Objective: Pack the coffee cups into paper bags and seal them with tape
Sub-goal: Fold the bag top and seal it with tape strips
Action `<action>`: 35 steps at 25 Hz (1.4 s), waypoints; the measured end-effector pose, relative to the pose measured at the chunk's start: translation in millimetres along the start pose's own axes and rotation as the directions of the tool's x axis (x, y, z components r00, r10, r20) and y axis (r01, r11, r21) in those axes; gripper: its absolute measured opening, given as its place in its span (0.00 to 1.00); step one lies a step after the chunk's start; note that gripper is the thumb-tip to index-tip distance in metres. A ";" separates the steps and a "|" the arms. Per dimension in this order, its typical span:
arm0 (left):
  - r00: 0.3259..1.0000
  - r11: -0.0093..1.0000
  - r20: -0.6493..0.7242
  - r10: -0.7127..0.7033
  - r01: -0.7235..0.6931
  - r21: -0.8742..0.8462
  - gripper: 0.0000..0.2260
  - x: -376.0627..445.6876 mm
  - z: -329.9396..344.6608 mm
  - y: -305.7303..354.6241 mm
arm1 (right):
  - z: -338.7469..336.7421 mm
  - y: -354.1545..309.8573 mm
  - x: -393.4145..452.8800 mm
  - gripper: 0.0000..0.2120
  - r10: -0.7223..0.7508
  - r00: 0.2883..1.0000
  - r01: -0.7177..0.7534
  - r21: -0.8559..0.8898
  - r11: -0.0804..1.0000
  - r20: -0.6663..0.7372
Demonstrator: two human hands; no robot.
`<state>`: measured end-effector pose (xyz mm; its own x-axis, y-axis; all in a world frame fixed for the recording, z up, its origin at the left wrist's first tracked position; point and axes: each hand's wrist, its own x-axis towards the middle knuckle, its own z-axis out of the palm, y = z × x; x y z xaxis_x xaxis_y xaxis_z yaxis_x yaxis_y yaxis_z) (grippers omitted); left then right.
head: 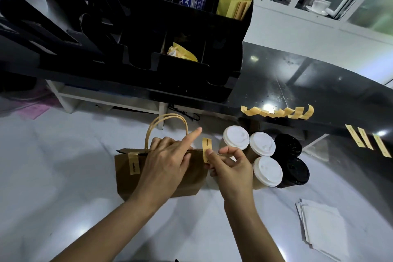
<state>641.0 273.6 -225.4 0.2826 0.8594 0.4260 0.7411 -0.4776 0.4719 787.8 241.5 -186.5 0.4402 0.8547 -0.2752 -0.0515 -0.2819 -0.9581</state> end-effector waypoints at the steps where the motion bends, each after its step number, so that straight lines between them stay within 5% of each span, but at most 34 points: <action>1: 1.000 1.000 -0.007 -0.004 0.004 0.002 0.33 -0.2 0.4 0.3 | 2.7 1.9 -2.2 0.12 -0.010 1.000 0.010 -0.003 1.000 -0.013; 11: 0.997 0.996 -0.007 -0.071 0.070 -0.055 0.18 -2.0 2.5 -1.5 | 20.4 9.0 -1.6 0.18 0.017 0.998 -0.014 0.043 0.999 -0.054; 15: 0.998 0.995 0.019 0.064 -0.065 0.073 0.08 -0.8 1.6 -1.2 | 20.6 9.5 0.0 0.18 0.017 0.998 -0.016 0.016 1.000 -0.054; 26: 0.995 0.983 0.080 0.057 -0.070 0.173 0.18 5.1 12.5 -3.1 | 20.4 16.7 4.7 0.19 0.006 0.997 -0.007 -0.013 1.000 -0.071; 35: 0.993 0.963 0.116 0.019 -0.049 0.264 0.08 8.3 14.2 -0.8 | 15.4 24.6 7.7 0.20 -0.047 0.998 0.042 -0.087 0.995 -0.051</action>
<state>651.4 283.7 -233.2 0.3656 0.8656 0.3422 0.8609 -0.4542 0.2293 776.1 247.8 -213.4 0.4874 0.8436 -0.2255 0.0453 -0.2823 -0.9583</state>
